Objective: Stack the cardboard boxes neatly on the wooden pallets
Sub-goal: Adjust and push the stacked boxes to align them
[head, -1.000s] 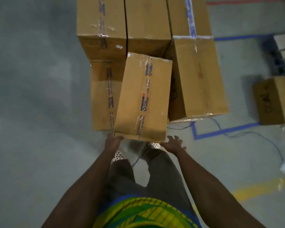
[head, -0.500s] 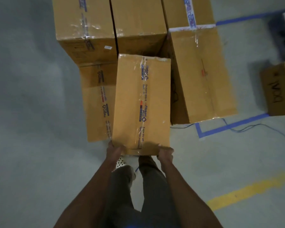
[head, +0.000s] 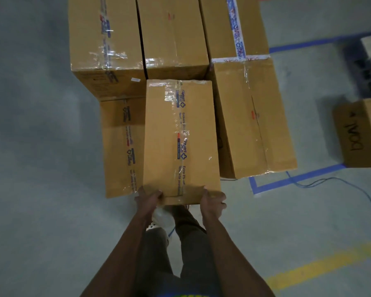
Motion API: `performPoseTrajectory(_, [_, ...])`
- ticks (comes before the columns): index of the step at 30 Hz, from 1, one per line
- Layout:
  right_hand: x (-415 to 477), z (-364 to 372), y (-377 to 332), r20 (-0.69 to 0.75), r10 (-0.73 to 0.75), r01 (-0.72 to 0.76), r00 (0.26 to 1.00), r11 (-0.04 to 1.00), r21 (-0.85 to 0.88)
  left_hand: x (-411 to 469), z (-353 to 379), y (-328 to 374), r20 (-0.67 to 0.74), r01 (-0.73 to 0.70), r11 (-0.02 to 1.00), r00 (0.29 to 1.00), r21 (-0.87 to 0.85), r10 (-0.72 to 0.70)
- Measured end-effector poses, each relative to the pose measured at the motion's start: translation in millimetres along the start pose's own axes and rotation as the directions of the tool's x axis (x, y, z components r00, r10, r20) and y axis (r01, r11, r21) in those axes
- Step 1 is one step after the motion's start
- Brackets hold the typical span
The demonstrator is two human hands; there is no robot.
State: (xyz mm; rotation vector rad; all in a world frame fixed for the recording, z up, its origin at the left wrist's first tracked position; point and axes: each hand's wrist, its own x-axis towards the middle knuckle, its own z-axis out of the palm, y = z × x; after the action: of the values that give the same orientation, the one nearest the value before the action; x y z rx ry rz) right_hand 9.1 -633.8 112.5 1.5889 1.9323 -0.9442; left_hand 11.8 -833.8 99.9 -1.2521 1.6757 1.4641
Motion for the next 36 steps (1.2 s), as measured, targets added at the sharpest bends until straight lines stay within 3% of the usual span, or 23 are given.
performPoseTrajectory(4, [14.5, -16.0, -27.5, -0.001, 0.005, -0.005, 1.0, 0.999, 0.052, -3.8, 19.4, 15.9, 0.044, -0.009, 0.999, 0.999, -0.043, 0.011])
performPoseTrajectory(10, [34.1, -29.5, -52.2, -0.036, -0.136, 0.136, 0.99, 0.991, 0.0, 1.0, 55.8, 29.3, 0.09, 0.04, 0.99, 0.996, -0.135, -0.028])
performPoseTrajectory(14, [47.9, -34.8, -58.1, 0.044, -0.116, 0.117, 0.992, 0.993, -0.025, 6.2, 69.4, 39.1, 0.126, 0.027, 0.983, 0.992, -0.179, -0.005])
performPoseTrajectory(19, [49.2, -29.7, -52.0, 0.154, -0.111, 0.12, 0.982, 0.992, -0.051, 16.2, 68.7, 37.8, 0.106, 0.019, 0.977, 0.994, -0.214, 0.004])
performPoseTrajectory(24, [48.1, -26.6, -39.2, 0.185, -0.212, 0.227, 0.96, 0.972, -0.06, 18.6, 67.3, 31.5, 0.07, 0.072, 0.939, 0.996, -0.335, -0.051])
performPoseTrajectory(29, [49.3, -27.6, -26.4, 0.244, -0.273, 0.3, 0.931, 0.95, -0.084, 9.3, 70.4, 32.0, -0.12, 0.04, 0.874, 0.987, -0.484, -0.111])
performPoseTrajectory(36, [49.3, -29.0, -24.9, 0.292, -0.28, 0.321, 0.914, 0.941, -0.103, -1.2, 66.3, 28.5, -0.105, 0.023, 0.907, 0.992, -0.421, -0.074])
